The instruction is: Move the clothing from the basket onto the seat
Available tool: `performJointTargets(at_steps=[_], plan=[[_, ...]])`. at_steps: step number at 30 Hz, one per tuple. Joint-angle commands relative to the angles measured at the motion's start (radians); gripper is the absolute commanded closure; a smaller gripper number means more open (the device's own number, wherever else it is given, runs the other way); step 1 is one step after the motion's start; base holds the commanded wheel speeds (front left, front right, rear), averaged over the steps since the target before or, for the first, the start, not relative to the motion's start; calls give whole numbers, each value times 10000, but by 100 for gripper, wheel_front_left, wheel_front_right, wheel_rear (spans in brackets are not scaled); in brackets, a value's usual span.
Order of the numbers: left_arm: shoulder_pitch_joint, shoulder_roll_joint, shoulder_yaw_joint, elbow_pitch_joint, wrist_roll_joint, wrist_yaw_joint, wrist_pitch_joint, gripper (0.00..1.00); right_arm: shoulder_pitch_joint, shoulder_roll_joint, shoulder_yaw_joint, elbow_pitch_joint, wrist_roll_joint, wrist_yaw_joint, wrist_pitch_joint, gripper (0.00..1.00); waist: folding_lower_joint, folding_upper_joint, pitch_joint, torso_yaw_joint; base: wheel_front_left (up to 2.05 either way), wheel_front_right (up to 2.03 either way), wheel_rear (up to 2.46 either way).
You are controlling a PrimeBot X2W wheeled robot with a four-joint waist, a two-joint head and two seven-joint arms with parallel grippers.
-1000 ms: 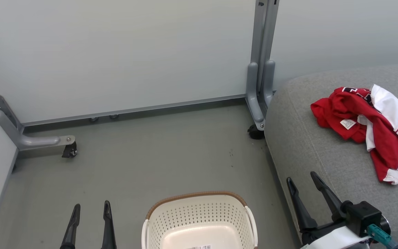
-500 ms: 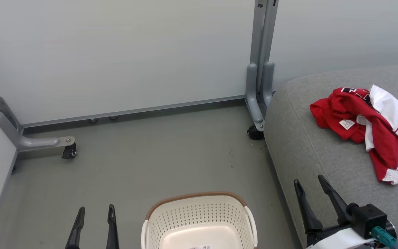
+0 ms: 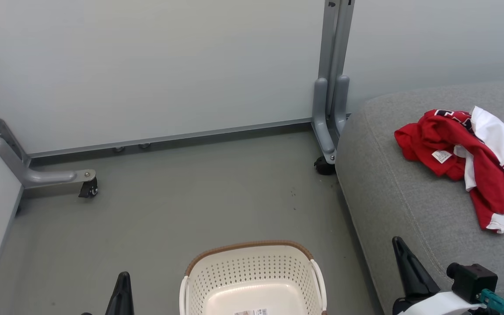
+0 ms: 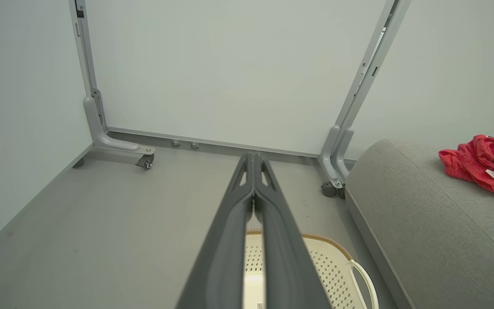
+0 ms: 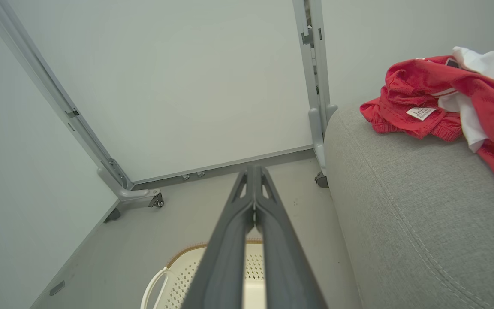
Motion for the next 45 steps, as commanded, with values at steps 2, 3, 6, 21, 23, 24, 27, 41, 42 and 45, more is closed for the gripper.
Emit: performJointTargets(at_steps=[2, 3, 6, 21, 23, 24, 27, 41, 42, 45], plan=[[-441, 114, 109, -55, -715, -98, 121, 100, -390, 18, -134, -88, 676, 0, 126, 100, 1, 0, 27, 14, 0, 0, 0], [-486, 123, 121, -26, -883, -113, 155, 100, -418, 21, -157, -72, 834, 0, 162, 100, 1, 0, 36, 18, 0, 0, 0], [-636, 151, 163, 75, -1457, -166, 272, 100, -514, 33, -237, -20, 1373, 0, 283, 100, 1, 0, 66, 33, 0, 0, 0], [-1284, 255, 378, 469, -3922, -373, 792, 100, -917, 102, -608, 188, 3681, 0, 820, 100, 1, 0, 212, 103, 0, 0, 0], [-1360, 264, 408, 504, -4224, -397, 854, 100, -971, 113, -656, 212, 3962, 0, 892, 100, 1, 0, 232, 113, 0, 0, 0], [-1399, 269, 424, 522, -4375, -411, 895, 100, -996, 119, -681, 223, 4110, 0, 927, 100, 1, 0, 242, 118, 0, 0, 0], [-1503, 277, 465, 569, -4795, -449, 989, 100, -1053, 134, -748, 260, 4497, 0, 1025, 100, 1, 0, 271, 131, 0, 0, 0], [-1965, 315, 687, 814, -6642, -598, 1427, 100, -1367, 216, -1073, 418, 6233, 0, 1476, 100, 1, 0, 411, 198, 0, 0, 0], [-1996, 316, 702, 829, -6748, -607, 1451, 100, -1380, 222, -1092, 428, 6334, 0, 1504, 100, 1, 0, 420, 202, 0, 0, 0], [-2089, 321, 745, 874, -7110, -634, 1539, 100, -1436, 243, -1160, 464, 6674, 0, 1595, 100, 1, 0, 450, 217, 0, 0, 0]])
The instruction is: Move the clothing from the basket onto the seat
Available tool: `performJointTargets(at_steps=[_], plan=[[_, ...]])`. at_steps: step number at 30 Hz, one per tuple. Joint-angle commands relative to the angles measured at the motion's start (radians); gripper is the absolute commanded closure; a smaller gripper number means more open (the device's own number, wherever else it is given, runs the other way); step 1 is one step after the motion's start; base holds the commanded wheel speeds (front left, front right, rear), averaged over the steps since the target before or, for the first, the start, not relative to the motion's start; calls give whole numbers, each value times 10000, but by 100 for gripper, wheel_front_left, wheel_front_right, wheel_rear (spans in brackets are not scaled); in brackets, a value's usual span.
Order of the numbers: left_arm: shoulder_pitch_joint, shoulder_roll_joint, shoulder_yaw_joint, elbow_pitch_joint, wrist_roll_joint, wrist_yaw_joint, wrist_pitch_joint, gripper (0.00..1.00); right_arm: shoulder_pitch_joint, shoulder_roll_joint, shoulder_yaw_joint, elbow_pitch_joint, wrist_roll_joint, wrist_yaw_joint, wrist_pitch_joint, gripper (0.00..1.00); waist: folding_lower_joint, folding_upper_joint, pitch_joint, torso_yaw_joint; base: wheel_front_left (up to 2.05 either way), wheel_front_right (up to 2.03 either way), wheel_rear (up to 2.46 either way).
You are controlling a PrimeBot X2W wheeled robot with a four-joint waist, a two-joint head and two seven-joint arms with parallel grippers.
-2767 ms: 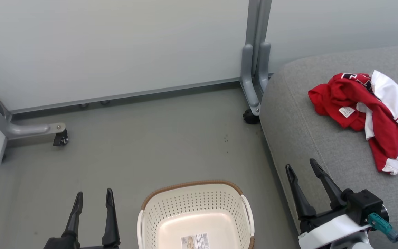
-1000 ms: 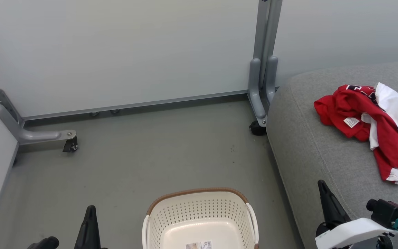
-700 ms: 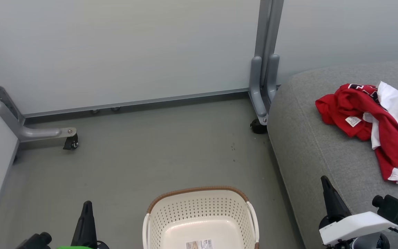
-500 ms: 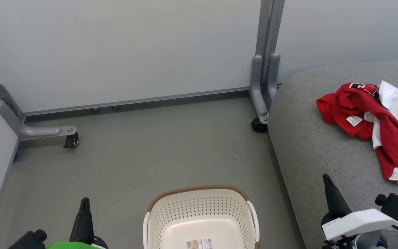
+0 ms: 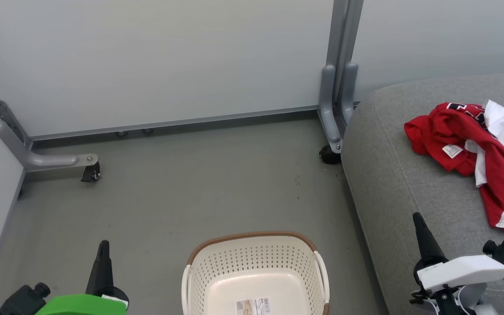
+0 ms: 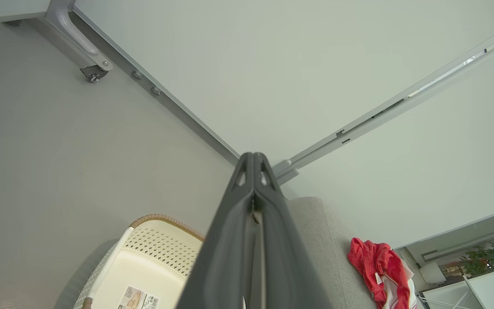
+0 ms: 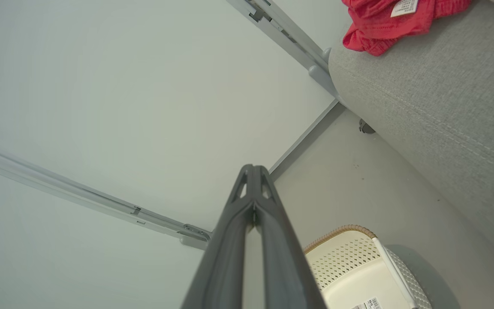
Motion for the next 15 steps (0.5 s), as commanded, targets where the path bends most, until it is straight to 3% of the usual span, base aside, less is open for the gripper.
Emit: performJointTargets(at_steps=[1, 15], plan=[[-319, 70, 82, -72, -302, -70, 51, 100, -279, -15, -85, -50, 272, 4, 76, 100, 0, 0, 13, 7, 0, 0, 0], [-741, 82, 315, 175, -1919, -210, 477, 100, -548, 90, -401, 99, 1802, 4, 502, 100, 0, 0, 164, 80, 0, 0, 0]])
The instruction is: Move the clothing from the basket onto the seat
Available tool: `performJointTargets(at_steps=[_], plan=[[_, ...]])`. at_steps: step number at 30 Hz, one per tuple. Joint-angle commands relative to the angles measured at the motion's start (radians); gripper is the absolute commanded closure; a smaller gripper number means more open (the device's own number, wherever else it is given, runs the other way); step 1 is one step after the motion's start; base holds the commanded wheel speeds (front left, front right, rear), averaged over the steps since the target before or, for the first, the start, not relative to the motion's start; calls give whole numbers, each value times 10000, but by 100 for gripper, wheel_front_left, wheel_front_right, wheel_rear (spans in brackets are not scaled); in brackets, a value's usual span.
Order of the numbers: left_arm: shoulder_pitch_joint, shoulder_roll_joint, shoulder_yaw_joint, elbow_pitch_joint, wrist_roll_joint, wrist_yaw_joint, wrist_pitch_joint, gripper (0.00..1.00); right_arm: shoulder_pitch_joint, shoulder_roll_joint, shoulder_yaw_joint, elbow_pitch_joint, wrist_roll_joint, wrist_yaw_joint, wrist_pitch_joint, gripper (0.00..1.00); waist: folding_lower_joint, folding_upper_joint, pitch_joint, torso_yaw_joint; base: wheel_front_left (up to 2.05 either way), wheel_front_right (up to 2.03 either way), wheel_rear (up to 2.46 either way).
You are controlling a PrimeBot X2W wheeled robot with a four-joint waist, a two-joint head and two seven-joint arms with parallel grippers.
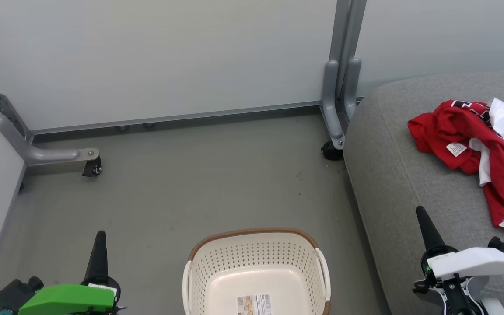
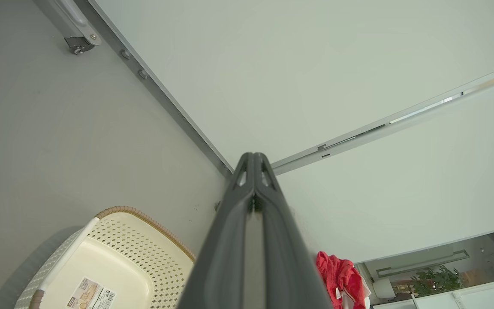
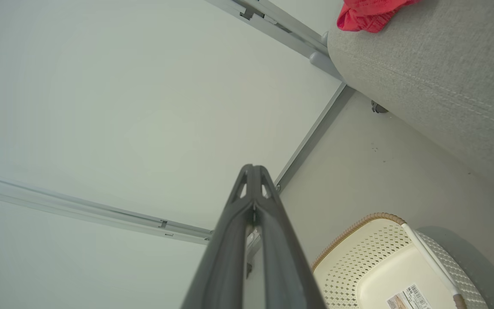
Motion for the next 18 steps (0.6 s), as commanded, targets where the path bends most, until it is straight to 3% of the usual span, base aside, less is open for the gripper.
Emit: performJointTargets(at_steps=[1, 18], plan=[[-296, 75, 94, -13, -281, -88, 62, 100, -258, 23, -83, -34, 267, 4, 73, 100, 0, 0, 16, 9, 0, 0, 0], [-711, 63, 329, 223, -1818, -207, 492, 100, -519, 116, -404, 110, 1721, 4, 497, 100, 0, 0, 184, 89, 0, 0, 0]])
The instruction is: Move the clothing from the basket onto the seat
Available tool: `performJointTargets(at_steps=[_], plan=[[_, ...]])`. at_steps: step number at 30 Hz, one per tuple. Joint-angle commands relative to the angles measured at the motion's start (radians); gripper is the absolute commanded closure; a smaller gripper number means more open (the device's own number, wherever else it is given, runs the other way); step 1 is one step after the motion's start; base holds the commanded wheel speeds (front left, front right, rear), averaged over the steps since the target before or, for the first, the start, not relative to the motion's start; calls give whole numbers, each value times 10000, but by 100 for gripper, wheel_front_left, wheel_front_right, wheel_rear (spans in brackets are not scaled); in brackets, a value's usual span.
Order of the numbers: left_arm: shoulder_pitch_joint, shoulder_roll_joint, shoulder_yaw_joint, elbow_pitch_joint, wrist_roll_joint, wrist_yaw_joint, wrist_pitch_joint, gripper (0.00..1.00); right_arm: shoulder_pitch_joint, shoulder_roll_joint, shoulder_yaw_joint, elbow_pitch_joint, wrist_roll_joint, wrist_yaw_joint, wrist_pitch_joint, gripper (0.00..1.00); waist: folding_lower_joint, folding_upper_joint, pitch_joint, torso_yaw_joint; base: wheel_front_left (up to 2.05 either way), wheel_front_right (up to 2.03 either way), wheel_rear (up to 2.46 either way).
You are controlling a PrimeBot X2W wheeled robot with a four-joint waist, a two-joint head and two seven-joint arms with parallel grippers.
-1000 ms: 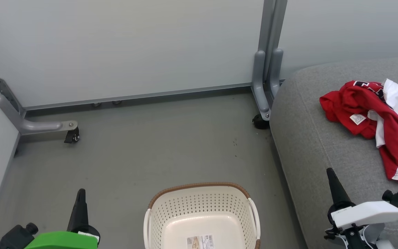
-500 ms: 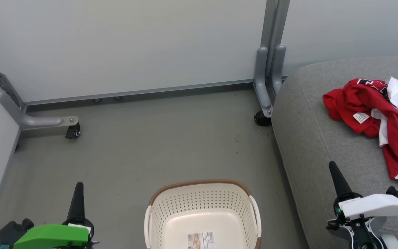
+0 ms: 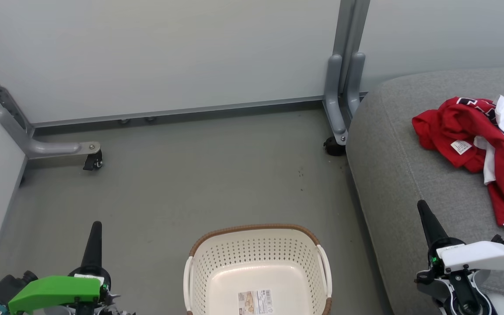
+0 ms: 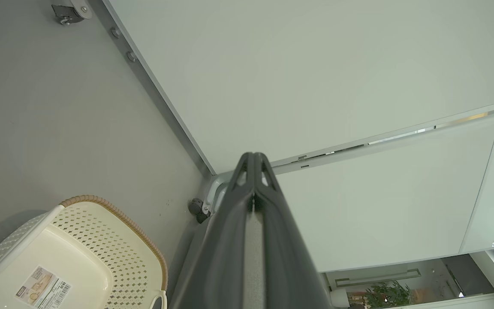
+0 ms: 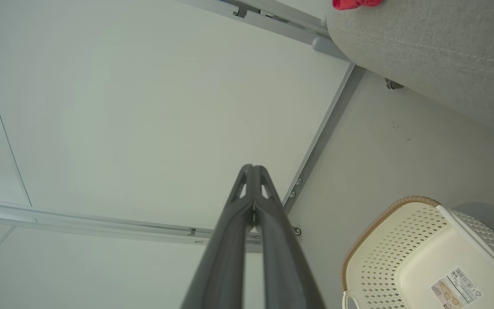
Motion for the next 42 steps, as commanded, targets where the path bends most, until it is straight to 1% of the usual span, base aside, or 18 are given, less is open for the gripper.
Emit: performJointTargets(at_steps=[1, 33, 39, 42], plan=[[-301, 58, 66, 7, -241, -56, 62, 100, -232, -10, -77, -23, 231, 4, 59, 100, 0, -1, 16, 9, 0, 0, 0], [-904, -3, 486, 379, -2592, -264, 757, 100, -625, 190, -593, 216, 2440, 4, 734, 100, 0, -1, 332, 160, 0, 0, 0], [-1019, -17, 544, 431, -2944, -296, 871, 100, -663, 223, -684, 253, 2783, 4, 839, 100, 0, -1, 390, 188, 0, 0, 0], [-990, -29, 547, 426, -2889, -295, 876, 100, -636, 228, -689, 251, 2738, 4, 847, 100, 0, -1, 390, 188, 0, 0, 0]])
